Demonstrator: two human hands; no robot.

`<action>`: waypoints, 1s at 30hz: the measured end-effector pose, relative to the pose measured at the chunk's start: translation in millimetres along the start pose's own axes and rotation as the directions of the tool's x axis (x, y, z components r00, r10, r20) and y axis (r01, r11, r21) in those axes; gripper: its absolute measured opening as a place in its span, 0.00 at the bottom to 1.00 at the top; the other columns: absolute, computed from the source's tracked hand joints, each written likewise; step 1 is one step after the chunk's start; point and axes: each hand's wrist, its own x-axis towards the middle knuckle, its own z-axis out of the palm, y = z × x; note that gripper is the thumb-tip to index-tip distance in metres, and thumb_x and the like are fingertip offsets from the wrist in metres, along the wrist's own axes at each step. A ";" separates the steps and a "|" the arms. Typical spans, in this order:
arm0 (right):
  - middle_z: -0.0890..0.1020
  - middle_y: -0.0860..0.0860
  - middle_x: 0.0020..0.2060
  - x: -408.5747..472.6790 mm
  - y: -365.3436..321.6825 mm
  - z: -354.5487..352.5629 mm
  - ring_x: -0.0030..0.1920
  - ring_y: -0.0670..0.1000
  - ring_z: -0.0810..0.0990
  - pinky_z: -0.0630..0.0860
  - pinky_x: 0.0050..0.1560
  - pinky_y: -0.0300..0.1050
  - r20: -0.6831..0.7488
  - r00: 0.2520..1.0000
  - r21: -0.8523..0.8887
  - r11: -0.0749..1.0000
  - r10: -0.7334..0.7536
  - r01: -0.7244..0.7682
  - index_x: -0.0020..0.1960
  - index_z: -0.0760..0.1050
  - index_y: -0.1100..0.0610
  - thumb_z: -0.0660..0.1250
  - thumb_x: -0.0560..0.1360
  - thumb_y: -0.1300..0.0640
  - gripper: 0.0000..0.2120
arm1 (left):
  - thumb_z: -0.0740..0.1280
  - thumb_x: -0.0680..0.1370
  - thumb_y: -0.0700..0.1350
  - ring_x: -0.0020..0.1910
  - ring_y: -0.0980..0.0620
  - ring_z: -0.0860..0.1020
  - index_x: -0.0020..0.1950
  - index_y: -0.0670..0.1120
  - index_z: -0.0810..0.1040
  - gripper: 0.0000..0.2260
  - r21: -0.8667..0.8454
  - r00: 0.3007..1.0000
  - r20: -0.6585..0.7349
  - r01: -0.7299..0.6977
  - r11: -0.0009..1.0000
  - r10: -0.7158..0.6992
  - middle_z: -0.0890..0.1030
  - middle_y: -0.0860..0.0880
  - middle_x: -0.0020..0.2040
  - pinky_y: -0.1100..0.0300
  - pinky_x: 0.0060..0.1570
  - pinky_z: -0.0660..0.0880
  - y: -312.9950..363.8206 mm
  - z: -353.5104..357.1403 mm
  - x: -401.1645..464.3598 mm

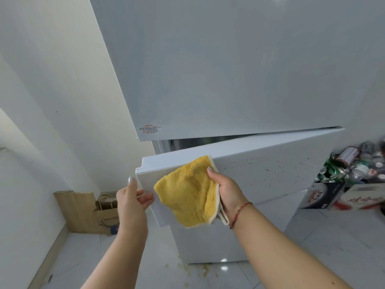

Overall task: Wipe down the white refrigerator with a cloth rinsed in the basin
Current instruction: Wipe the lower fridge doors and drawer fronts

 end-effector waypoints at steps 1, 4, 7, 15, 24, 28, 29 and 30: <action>0.85 0.57 0.48 -2.5 -2.1 -4.7 0.47 0.57 0.85 0.79 0.49 0.51 -0.004 1.000 0.013 1.000 -0.008 0.008 0.52 0.81 0.59 0.60 0.79 0.48 0.17 | 0.59 0.82 0.54 0.36 0.47 0.77 0.46 0.43 0.70 0.15 0.053 0.998 -0.013 -0.058 0.997 0.059 0.73 0.45 0.40 0.52 0.43 0.76 -3.4 4.7 -10.7; 0.85 0.58 0.50 -8.9 -5.3 -14.3 0.50 0.57 0.84 0.78 0.51 0.53 0.003 1.000 0.049 0.999 -0.021 0.021 0.56 0.80 0.60 0.59 0.80 0.48 0.19 | 0.57 0.79 0.59 0.41 0.43 0.78 0.43 0.44 0.74 0.19 0.127 0.995 0.057 -0.089 0.988 0.083 0.78 0.44 0.39 0.43 0.54 0.77 -8.8 20.7 -41.0; 0.85 0.57 0.50 -15.9 -9.9 -25.4 0.51 0.58 0.84 0.78 0.54 0.55 -0.037 0.998 0.039 0.998 -0.050 0.052 0.58 0.79 0.59 0.58 0.80 0.46 0.20 | 0.62 0.79 0.57 0.46 0.42 0.79 0.47 0.44 0.79 0.17 0.207 0.972 0.231 -0.003 0.978 -0.046 0.80 0.43 0.43 0.45 0.56 0.77 -6.4 38.2 -55.0; 0.76 0.51 0.51 -29.6 18.0 -59.2 0.53 0.50 0.75 0.72 0.52 0.42 -0.450 0.658 -0.557 0.766 -0.603 0.321 0.57 0.70 0.54 0.54 0.71 0.33 0.28 | 0.70 0.77 0.50 0.45 0.38 0.83 0.46 0.48 0.83 0.06 0.375 0.893 0.446 -0.125 0.919 -0.061 0.84 0.40 0.43 0.41 0.48 0.81 0.6 72.0 -91.1; 0.81 0.60 0.52 -55.9 23.2 -85.7 0.49 0.60 0.82 0.79 0.53 0.55 -0.090 0.995 0.700 0.709 -0.041 0.092 0.51 0.80 0.58 0.61 0.70 0.45 0.20 | 0.65 0.79 0.51 0.53 0.50 0.80 0.62 0.51 0.77 0.12 0.385 0.917 0.395 -0.112 0.916 -0.054 0.81 0.52 0.52 0.49 0.59 0.75 -3.7 96.2 -118.7; 0.76 0.50 0.47 -47.7 10.9 -118.3 0.53 0.50 0.73 0.73 0.60 0.48 -0.230 0.963 0.743 0.613 -0.143 0.269 0.48 0.73 0.51 0.75 0.60 0.49 0.20 | 0.62 0.80 0.41 0.56 0.49 0.76 0.74 0.48 0.63 0.23 0.230 0.990 0.123 0.043 0.972 -0.073 0.76 0.48 0.60 0.55 0.51 0.73 -2.8 86.8 -107.6; 0.77 0.51 0.45 -51.6 3.7 -120.3 0.51 0.51 0.74 0.73 0.56 0.51 -0.279 0.948 0.711 0.632 -0.151 0.309 0.47 0.74 0.51 0.77 0.56 0.48 0.22 | 0.62 0.80 0.41 0.56 0.48 0.76 0.75 0.48 0.61 0.24 0.215 0.991 0.110 0.052 0.975 -0.078 0.76 0.47 0.61 0.57 0.47 0.72 -3.5 86.5 -106.3; 0.78 0.51 0.44 -53.0 -6.4 -126.3 0.49 0.52 0.75 0.73 0.53 0.52 -0.320 0.935 0.692 0.637 -0.151 0.340 0.46 0.74 0.51 0.76 0.57 0.46 0.21 | 0.62 0.80 0.41 0.57 0.48 0.77 0.77 0.49 0.60 0.25 0.209 0.991 0.105 0.058 0.976 -0.082 0.76 0.47 0.62 0.58 0.46 0.71 -4.9 87.5 -104.5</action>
